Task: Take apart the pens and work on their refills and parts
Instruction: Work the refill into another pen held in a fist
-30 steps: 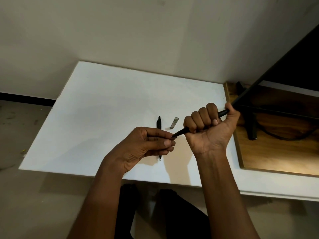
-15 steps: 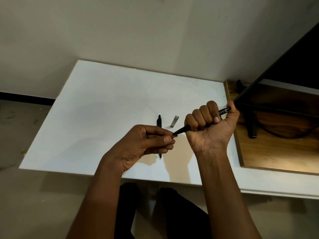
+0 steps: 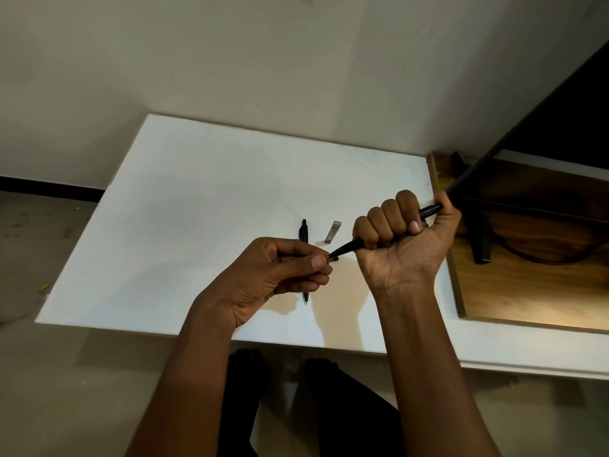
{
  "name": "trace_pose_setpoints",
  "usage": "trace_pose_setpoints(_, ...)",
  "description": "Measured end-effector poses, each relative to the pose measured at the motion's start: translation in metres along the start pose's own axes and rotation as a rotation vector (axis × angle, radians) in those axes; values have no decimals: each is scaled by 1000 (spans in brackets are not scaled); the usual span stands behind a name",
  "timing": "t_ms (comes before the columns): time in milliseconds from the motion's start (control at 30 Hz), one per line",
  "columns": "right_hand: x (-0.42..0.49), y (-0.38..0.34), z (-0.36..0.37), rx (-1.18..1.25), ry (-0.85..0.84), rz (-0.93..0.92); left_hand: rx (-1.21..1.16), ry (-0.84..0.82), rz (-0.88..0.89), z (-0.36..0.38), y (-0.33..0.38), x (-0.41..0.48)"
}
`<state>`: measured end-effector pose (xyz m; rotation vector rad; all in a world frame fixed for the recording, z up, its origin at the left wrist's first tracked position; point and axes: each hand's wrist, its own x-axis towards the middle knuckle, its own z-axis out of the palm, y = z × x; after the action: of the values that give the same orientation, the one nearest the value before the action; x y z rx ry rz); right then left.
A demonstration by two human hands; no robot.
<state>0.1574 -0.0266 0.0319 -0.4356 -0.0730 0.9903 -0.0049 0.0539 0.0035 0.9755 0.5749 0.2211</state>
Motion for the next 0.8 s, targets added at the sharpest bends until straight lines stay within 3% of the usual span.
trace_pose_setpoints(800,0,1,3,-31,10,4,13,15,0,-1,-1,1)
